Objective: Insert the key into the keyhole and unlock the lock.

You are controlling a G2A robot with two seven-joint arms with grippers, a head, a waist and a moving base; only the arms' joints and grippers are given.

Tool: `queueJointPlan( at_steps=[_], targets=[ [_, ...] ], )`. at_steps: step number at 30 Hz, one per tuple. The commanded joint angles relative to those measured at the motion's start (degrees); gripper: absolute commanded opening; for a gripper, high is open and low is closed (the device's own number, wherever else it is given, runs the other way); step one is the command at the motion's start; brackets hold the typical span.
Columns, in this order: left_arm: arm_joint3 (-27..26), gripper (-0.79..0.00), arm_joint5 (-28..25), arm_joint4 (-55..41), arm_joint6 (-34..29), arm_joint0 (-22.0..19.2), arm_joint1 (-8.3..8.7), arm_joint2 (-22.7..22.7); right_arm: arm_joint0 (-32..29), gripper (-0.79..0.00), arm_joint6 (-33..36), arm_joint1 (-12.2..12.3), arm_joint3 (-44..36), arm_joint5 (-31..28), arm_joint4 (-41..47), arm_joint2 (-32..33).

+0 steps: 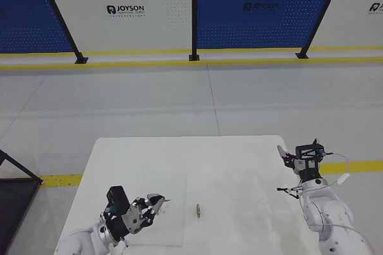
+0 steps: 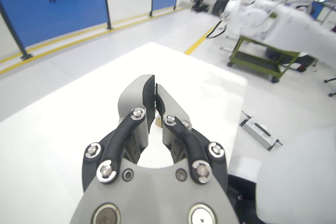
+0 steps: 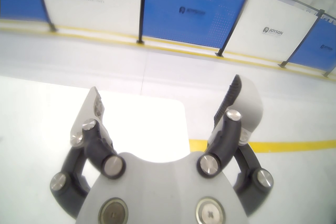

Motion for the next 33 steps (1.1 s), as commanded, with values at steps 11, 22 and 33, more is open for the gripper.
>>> queueJointPlan(
  at_steps=[11,22,33],
  targets=[
    [6.9,-0.785,-4.5,3.3,14.0,-3.3,0.10,-0.7,-7.4,0.000,-0.6,-0.7,-1.9,-5.5,-21.8,-18.2],
    [6.9,-0.785,-4.5,3.3,14.0,-3.3,0.10,-0.7,-4.4,0.000,2.5,-3.0,4.2,-5.6,-25.1,-34.6],
    [6.9,-0.785,-4.5,3.3,14.0,-3.3,0.10,-0.7,-3.7,-0.157,0.7,-4.3,8.0,-0.5,-19.8,-38.4]
  ],
)
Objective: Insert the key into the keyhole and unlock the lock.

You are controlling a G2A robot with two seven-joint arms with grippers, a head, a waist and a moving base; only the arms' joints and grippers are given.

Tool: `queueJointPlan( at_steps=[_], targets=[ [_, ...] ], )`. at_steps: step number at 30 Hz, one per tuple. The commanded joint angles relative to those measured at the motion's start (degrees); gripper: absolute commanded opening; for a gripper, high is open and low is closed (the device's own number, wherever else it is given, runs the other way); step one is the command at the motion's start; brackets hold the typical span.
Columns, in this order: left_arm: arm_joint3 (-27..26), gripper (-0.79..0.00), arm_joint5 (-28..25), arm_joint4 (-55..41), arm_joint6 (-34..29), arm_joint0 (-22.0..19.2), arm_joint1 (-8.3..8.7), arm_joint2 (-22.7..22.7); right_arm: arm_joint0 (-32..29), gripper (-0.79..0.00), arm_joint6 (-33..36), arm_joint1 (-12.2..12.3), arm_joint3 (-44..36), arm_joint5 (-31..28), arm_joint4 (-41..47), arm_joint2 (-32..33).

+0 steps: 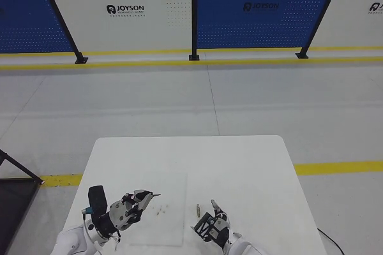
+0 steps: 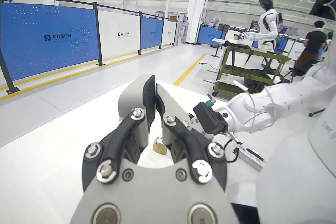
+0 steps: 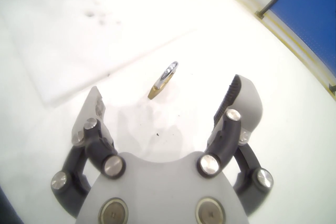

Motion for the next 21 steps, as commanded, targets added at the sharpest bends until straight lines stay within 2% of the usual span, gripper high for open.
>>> queueJointPlan(
  at_steps=[1,6,15,20,21],
  targets=[
    [0.0,-0.785,0.0,0.0,0.0,0.0,0.00,0.0,0.6,-0.299,-0.1,-0.3,1.1,0.8,0.7,-0.9],
    [0.0,-0.785,0.0,0.0,0.0,0.0,0.00,0.0,2.9,-0.397,0.2,-1.2,3.9,2.6,2.8,-2.9],
    [0.0,-0.785,0.0,0.0,0.0,0.0,0.00,0.0,6.3,-0.483,0.8,-2.7,8.1,4.9,5.8,-5.4],
    [0.0,-0.785,0.0,0.0,0.0,0.0,0.00,0.0,7.2,-0.566,1.7,-3.2,9.5,5.7,6.5,-6.3],
    [0.0,-0.785,0.0,0.0,0.0,0.0,0.00,0.0,7.4,-0.603,1.9,-3.2,9.7,5.7,6.7,-6.4]
  ],
)
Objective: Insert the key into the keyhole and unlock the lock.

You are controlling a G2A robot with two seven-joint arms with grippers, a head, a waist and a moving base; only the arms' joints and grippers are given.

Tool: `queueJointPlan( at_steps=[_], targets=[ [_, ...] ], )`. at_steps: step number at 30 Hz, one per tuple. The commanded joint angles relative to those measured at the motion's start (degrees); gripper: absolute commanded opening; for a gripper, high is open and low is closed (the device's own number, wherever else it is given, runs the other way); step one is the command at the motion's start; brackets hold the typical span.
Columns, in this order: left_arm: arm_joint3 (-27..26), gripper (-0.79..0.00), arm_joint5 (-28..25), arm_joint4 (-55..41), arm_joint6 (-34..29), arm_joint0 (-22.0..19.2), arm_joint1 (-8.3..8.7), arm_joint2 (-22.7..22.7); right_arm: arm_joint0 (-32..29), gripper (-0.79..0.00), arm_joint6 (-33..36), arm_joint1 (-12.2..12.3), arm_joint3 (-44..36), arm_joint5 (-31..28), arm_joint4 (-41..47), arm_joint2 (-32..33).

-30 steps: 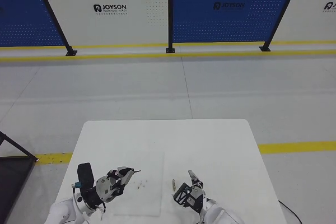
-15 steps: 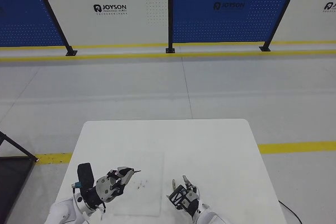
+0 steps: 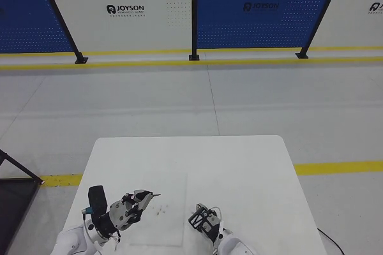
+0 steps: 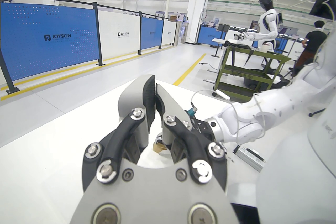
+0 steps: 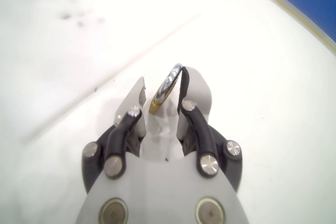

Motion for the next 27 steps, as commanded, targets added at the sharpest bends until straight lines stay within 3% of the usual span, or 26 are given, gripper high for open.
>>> queueJointPlan(
  at_steps=[1,2,3,9,17,21,24,27],
  targets=[
    [0.0,-0.785,0.0,0.0,0.0,0.0,0.00,0.0,0.2,-0.662,0.2,-0.1,0.3,0.0,0.3,-0.1],
    [0.0,-0.785,0.0,0.0,0.0,0.0,0.00,0.0,0.3,-0.699,0.2,-0.2,0.4,0.1,0.6,-0.2],
    [0.0,-0.785,0.0,0.0,0.0,0.0,0.00,0.0,0.4,-0.785,0.1,-0.2,0.4,0.0,0.9,-0.2],
    [0.0,-0.785,0.0,0.0,0.0,0.0,0.00,0.0,-0.1,-0.785,-2.5,0.2,-2.7,-3.8,5.4,2.2],
    [0.0,-0.785,0.0,0.0,0.0,0.0,0.00,0.0,-6.6,-0.785,-11.4,3.0,-18.0,-14.1,19.3,15.9],
    [0.0,-0.785,0.0,0.0,0.0,0.0,0.00,0.0,-9.4,-0.785,-12.5,3.8,-22.5,-20.5,25.7,19.9],
    [0.0,-0.785,0.0,0.0,0.0,0.0,0.00,0.0,-11.0,-0.785,-12.4,4.5,-24.7,-28.7,30.7,22.9],
    [0.0,-0.785,0.0,0.0,0.0,0.0,0.00,0.0,-11.0,-0.785,-12.4,4.5,-24.7,-28.7,30.7,22.9]
  ],
)
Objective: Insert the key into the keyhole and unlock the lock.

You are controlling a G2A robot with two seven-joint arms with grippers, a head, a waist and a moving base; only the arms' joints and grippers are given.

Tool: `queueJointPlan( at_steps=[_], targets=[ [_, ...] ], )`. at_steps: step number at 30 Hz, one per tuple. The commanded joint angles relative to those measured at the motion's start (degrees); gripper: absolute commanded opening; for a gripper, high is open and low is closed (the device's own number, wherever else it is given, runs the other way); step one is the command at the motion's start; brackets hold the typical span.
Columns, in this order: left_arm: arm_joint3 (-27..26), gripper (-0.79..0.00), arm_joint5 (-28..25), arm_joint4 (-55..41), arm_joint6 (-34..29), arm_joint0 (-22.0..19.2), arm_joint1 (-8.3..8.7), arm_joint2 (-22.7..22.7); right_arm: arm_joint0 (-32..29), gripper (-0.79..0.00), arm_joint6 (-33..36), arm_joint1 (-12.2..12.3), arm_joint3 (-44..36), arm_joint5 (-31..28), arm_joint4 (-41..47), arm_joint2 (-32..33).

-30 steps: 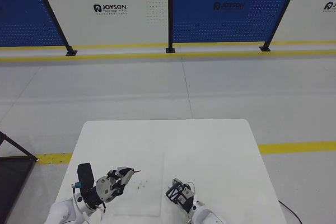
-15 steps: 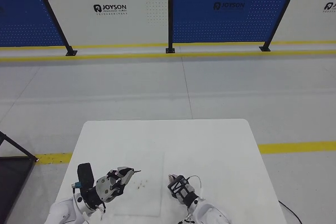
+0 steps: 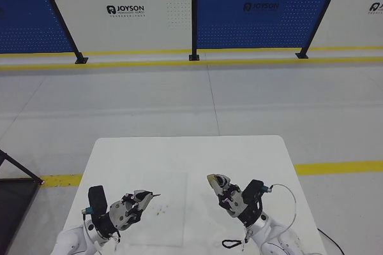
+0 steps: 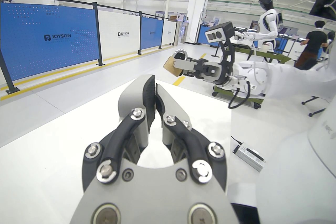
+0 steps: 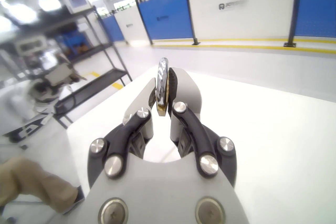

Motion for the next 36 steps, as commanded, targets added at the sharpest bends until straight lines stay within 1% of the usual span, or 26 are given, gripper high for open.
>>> queueJointPlan(
  at_steps=[1,9,10,13,15,17,18,20,22,25,27,30,32,36],
  targets=[
    [0.0,-0.785,0.0,0.0,0.0,0.0,0.00,0.0,0.0,-0.785,0.0,0.0,0.1,0.6,-0.1,-0.1],
    [0.0,-0.785,0.0,0.0,0.0,0.0,0.00,0.0,0.1,-0.785,-0.1,0.0,0.1,1.0,0.1,0.0],
    [0.0,-0.785,0.0,0.0,0.0,0.0,0.00,0.0,0.4,-0.785,-0.3,-0.2,0.2,2.3,1.4,0.1],
    [0.0,-0.785,-1.3,-4.4,0.7,-0.6,-0.18,2.0,0.8,-0.785,-1.2,-0.5,0.8,2.6,6.1,-0.8],
    [0.2,-0.785,-1.9,-7.7,2.7,-1.0,-0.40,3.4,1.2,-0.785,-3.5,-0.9,1.6,2.8,10.3,-2.2],
    [0.7,-0.785,-2.9,-9.6,4.5,-1.5,-0.57,4.5,1.7,-0.785,-4.9,-1.2,2.4,1.7,13.8,-3.8],
    [1.2,-0.785,-3.3,-10.4,5.7,-2.0,-0.69,5.2,2.1,-0.785,-6.8,-1.5,2.7,1.8,15.7,-4.6],
    [2.5,-0.785,-4.8,-12.4,8.5,-2.8,-1.00,7.3,2.7,-0.785,-9.5,-2.0,3.4,-0.2,19.2,-7.0],
    [3.3,-0.785,-4.8,-15.4,11.2,-3.8,-1.17,10.6,3.5,-0.785,-12.2,-2.5,4.4,-2.1,21.8,-8.8],
    [4.3,-0.785,-4.8,-19.0,13.0,-5.4,-0.87,15.3,4.5,-0.785,-12.9,-3.1,5.5,-4.8,25.2,-11.7],
    [5.2,-0.785,-4.8,-22.8,12.9,-6.5,-0.39,18.9,5.1,-0.785,-14.9,-3.5,6.0,-6.4,25.9,-13.3],
    [6.3,-0.785,-4.8,-27.7,10.0,-8.7,0.59,23.1,6.0,-0.785,-17.8,-4.0,6.9,-7.9,25.2,-15.2],
    [6.6,-0.785,-4.8,-30.8,8.1,-9.9,1.35,24.9,6.3,-0.785,-19.7,-4.3,7.6,-8.3,23.9,-15.7],
    [6.7,-0.785,-4.8,-31.1,7.9,-10.1,1.48,25.0,6.4,-0.785,-19.9,-4.3,7.6,-8.2,23.5,-15.7]
  ],
)
